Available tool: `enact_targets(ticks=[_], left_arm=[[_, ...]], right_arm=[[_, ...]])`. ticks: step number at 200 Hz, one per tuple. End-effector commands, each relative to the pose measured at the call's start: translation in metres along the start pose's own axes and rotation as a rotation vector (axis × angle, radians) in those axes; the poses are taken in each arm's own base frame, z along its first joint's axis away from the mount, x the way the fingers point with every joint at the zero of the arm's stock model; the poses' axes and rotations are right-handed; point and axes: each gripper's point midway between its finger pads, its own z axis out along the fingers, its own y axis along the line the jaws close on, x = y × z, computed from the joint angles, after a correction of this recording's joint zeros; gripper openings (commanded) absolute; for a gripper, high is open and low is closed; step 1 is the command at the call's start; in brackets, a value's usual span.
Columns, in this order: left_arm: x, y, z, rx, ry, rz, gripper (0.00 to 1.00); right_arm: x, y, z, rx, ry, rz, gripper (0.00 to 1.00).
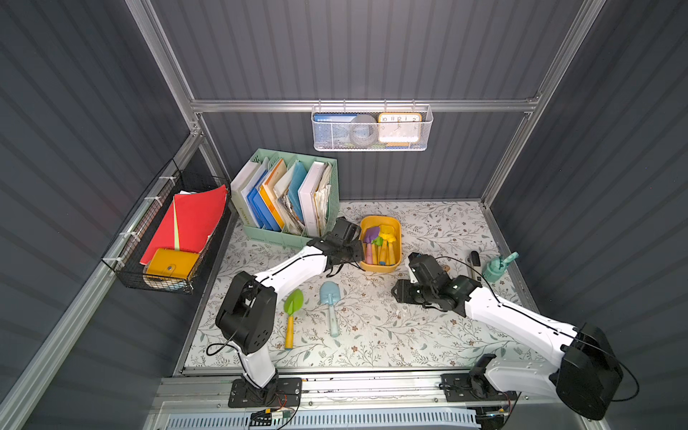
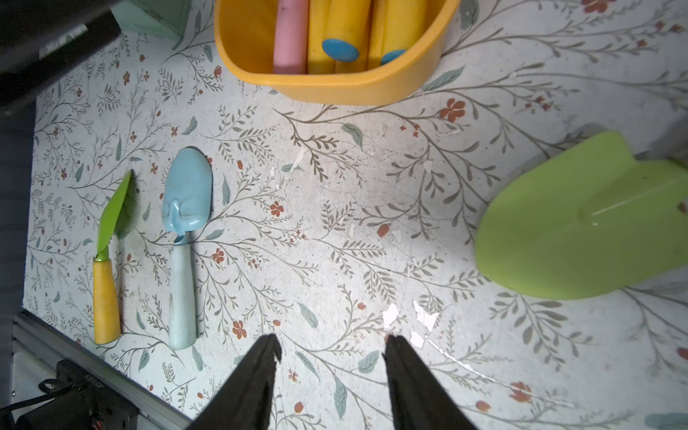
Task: Put the shovel into the storage box
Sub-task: Place the shovel in the storage box.
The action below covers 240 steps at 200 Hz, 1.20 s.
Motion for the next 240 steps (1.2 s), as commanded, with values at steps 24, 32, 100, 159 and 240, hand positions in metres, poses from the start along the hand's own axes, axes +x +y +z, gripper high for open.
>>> enact_targets(ticks=[24, 32, 100, 159, 240], left_arm=[[0.019, 0.026, -0.019, -0.057, -0.014, -0.079, 0.68], [0.023, 0.031, -0.022, -0.065, -0.015, -0.09, 0.69], [0.058, 0.092, -0.048, -0.191, -0.011, -0.201, 0.74], [0.086, 0.13, -0.066, -0.295, -0.001, -0.299, 0.74], [0.121, 0.183, -0.1, -0.522, -0.036, -0.495, 0.74]], right_arm=[[-0.005, 0.022, -0.003, -0.065, 0.012, -0.061, 0.53], [-0.005, 0.026, -0.001, -0.072, 0.015, -0.07, 0.53], [0.003, 0.054, 0.013, -0.117, 0.047, -0.112, 0.54], [0.011, 0.08, 0.028, -0.143, 0.08, -0.16, 0.54], [0.021, 0.078, 0.034, -0.137, 0.096, -0.15, 0.54]])
